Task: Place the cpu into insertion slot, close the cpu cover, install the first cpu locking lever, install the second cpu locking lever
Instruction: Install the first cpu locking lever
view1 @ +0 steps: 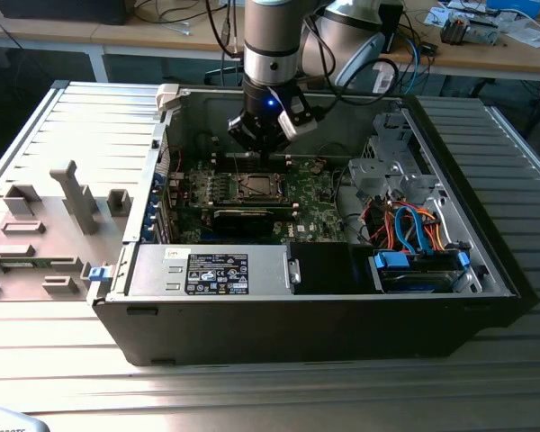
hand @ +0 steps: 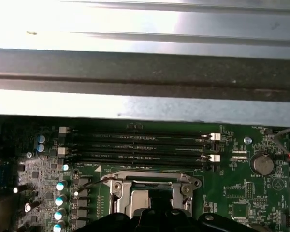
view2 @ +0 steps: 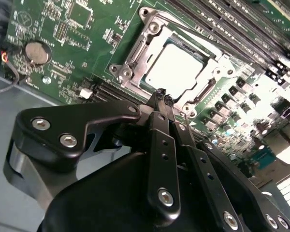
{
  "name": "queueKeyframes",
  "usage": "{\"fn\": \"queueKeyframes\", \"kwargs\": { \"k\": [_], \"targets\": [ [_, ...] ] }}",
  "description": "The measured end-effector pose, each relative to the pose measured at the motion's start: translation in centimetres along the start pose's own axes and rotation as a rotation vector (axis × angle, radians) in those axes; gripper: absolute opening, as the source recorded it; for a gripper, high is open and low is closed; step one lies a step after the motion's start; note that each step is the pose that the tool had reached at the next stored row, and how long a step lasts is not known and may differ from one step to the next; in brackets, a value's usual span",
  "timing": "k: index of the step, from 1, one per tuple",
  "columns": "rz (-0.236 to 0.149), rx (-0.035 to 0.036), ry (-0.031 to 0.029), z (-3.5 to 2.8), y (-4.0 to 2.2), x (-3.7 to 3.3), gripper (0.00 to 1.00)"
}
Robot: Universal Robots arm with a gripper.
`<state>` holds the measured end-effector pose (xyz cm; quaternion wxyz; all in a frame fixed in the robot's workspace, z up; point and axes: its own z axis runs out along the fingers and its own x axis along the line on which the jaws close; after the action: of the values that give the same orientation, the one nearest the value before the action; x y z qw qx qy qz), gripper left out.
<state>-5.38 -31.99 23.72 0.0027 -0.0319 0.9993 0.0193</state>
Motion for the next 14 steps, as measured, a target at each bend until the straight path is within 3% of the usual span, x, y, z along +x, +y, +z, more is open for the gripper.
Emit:
{"fn": "queueKeyframes", "kwargs": {
  "k": [9, 12, 14],
  "targets": [
    [-0.009, 0.0, -0.0006, 0.0, 0.0, 0.28, 0.11],
    [-0.009, 0.001, -0.0059, -0.05, 0.04, 0.85, 0.11],
    [-0.009, 0.002, -0.013, -0.22, 0.09, 1.51, 0.11]
  ]
}}
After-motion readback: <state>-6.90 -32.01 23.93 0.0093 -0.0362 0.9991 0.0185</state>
